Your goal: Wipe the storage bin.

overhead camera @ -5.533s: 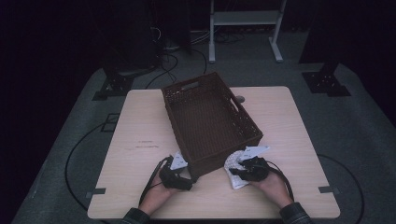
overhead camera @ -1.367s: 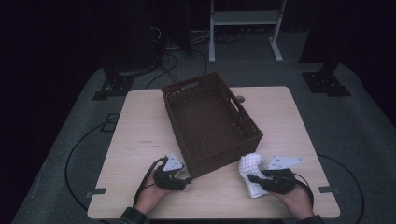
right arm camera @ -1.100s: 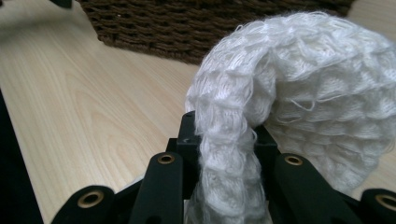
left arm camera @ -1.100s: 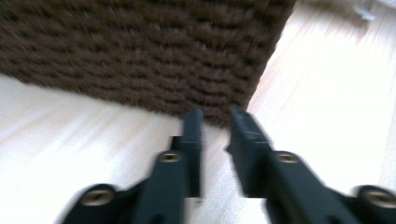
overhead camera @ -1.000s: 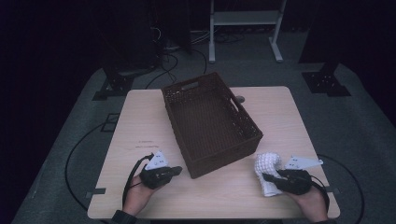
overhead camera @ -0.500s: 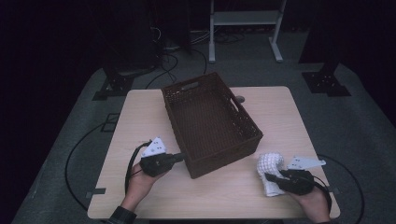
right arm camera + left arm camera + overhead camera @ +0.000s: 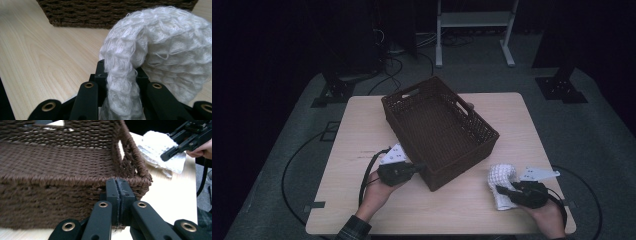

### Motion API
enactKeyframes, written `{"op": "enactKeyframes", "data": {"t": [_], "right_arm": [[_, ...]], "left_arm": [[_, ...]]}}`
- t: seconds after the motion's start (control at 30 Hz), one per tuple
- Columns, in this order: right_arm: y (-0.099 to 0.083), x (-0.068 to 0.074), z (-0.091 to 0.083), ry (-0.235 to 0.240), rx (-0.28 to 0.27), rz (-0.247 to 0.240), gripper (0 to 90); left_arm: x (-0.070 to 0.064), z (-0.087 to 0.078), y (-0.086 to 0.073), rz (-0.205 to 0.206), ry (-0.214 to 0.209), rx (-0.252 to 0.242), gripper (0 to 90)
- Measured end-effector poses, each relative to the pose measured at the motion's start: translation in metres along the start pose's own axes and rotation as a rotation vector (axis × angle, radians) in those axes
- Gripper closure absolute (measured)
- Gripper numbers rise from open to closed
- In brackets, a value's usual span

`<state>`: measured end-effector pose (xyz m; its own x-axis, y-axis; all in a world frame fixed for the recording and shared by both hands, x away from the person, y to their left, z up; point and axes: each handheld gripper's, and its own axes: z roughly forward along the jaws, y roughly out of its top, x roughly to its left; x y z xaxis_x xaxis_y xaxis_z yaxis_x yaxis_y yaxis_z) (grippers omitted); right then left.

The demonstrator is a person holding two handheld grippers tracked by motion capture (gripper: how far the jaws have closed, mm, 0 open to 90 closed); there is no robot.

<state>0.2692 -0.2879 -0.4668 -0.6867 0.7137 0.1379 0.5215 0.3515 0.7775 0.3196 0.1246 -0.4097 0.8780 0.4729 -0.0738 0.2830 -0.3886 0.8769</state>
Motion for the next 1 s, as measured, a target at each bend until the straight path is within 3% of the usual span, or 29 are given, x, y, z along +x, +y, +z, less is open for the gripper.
{"op": "enactKeyframes", "data": {"t": [0.8, 0.93, 1.0], "right_arm": [[0.000, -0.005, 0.001, -0.005, -0.003, 0.005, 72.1], [-0.001, -0.006, -0.001, -0.009, -0.006, 0.006, 72.1], [-0.001, -0.006, -0.002, -0.011, -0.006, 0.014, 72.0]], "left_arm": [[-0.021, 0.078, 0.038, 0.039, -0.069, 0.007, 88.8], [-0.020, 0.082, 0.042, 0.038, -0.079, 0.015, 86.7], [-0.019, 0.078, 0.044, 0.036, -0.064, 0.015, 82.4]]}}
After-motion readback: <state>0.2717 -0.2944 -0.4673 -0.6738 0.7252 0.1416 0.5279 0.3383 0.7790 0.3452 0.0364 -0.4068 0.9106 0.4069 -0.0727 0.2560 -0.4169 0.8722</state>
